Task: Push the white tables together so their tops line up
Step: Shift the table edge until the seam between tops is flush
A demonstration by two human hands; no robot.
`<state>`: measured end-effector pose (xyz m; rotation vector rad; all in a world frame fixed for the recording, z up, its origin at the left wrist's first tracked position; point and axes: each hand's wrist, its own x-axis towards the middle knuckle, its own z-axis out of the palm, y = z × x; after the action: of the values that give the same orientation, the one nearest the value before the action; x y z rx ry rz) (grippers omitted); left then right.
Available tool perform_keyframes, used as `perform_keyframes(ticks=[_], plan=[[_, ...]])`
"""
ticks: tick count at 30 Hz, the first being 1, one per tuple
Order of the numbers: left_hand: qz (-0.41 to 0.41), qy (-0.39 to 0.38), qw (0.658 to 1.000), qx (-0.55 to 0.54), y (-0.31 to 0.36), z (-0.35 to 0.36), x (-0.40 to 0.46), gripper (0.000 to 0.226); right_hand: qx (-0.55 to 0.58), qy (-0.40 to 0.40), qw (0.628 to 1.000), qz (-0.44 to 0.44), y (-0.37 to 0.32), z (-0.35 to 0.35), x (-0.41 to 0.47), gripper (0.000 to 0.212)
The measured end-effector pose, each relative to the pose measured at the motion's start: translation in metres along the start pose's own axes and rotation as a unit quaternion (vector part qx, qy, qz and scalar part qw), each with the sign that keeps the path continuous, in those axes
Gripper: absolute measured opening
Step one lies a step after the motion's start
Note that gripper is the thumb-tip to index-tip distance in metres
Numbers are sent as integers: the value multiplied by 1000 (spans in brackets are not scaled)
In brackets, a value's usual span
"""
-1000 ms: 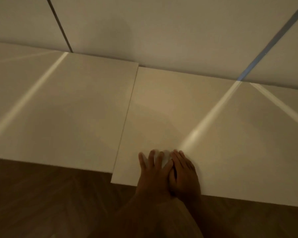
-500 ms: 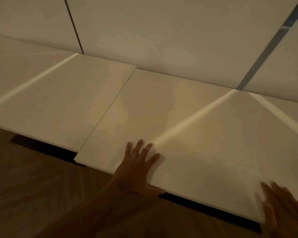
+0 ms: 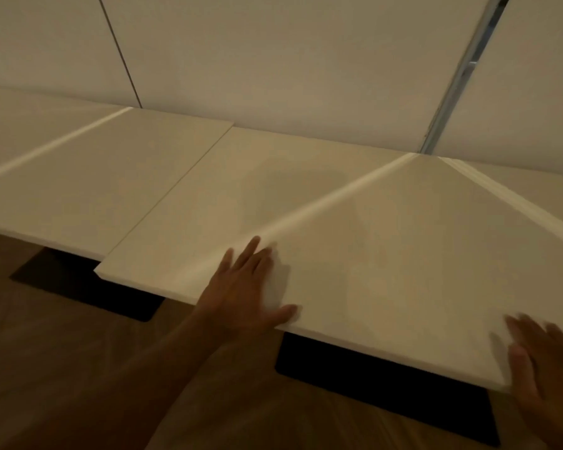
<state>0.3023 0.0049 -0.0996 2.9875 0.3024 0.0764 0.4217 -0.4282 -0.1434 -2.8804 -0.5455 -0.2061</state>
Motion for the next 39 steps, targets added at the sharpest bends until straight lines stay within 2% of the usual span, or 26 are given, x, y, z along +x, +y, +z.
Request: perform_keyframes(ticks=[2,6,11,14,17,21,23,25,28,31,36,39], plan=[[-12,-11,1000,-10,18,5,3,112,4,5,999,49,-3,-19,17,68],[13,24,999,45,30,16,3,88,1,-56,997,60,-1,-16,12,77],[21,35,998,54,29,22,3,83,-5,27,997,66,-20,-19,11,69],[7,29,999,40,32,18,4,80,-17,29,999,35,-40,-15,11,66],[-1,62,998,28,51,18,7,77,-19,36,999,0,-60,-11,15,62],[65,107,992,-3,59,25,3,64,-17,-3,998,-55,-91,-11,23,68],[93,82,992,9,57,24,0,65,2,-9,997,-79,-109,-10,29,69],[69,48,996,25,58,23,-1,69,7,1,996,-91,-122,-6,32,67],[44,44,997,51,62,24,2,71,-6,33,996,-81,-126,0,31,63],[41,54,996,64,61,25,4,71,10,99,992,-81,-125,5,29,54],[36,82,994,66,60,28,2,68,36,220,969,-108,-120,22,30,45],[36,77,994,64,59,28,5,68,33,264,955,-129,-119,30,33,43]])
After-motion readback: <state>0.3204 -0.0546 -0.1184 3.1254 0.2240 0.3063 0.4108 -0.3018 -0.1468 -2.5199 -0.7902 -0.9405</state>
